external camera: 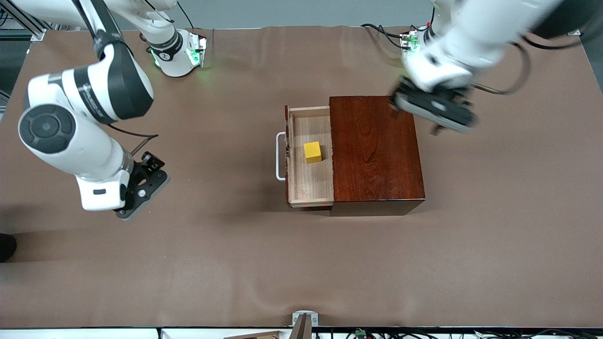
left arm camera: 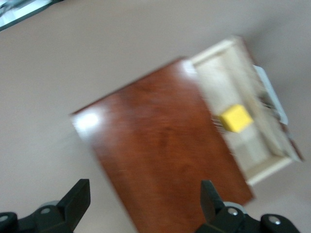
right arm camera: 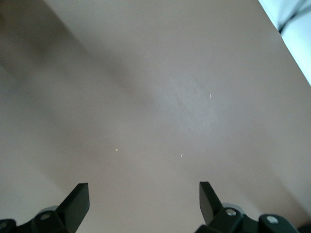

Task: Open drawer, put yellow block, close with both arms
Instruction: 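Move the right gripper back while the left gripper reaches the drawer front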

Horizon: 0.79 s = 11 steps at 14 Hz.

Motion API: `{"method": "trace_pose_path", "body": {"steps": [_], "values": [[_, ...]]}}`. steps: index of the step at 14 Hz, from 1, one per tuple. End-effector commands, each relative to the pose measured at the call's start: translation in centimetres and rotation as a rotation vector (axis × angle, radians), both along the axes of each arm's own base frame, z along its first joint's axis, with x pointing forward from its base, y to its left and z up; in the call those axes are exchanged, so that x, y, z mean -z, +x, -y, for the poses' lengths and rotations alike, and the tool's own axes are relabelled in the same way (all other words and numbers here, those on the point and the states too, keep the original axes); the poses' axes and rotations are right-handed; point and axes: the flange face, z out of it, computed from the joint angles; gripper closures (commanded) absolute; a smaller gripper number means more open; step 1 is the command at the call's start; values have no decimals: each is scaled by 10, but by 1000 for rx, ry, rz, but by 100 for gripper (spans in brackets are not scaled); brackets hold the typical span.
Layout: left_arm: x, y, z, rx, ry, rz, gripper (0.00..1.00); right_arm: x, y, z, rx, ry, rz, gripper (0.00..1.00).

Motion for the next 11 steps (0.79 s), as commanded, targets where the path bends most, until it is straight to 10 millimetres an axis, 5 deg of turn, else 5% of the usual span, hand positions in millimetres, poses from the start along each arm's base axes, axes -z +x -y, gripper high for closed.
{"method": "trace_pose_path", "body": {"steps": [1, 4, 7, 11], "values": [[-3, -51, 71, 159, -4, 10, 0, -28, -15, 12, 178, -24, 31, 0], [38, -65, 139, 332, -15, 22, 0, -58, -29, 27, 296, -49, 73, 0], [70, -53, 200, 418, -121, -3, 0, -73, -48, 39, 498, -91, 47, 0], [129, -40, 256, 646, -181, 101, 0, -91, -71, 73, 633, -65, -56, 0]]}}
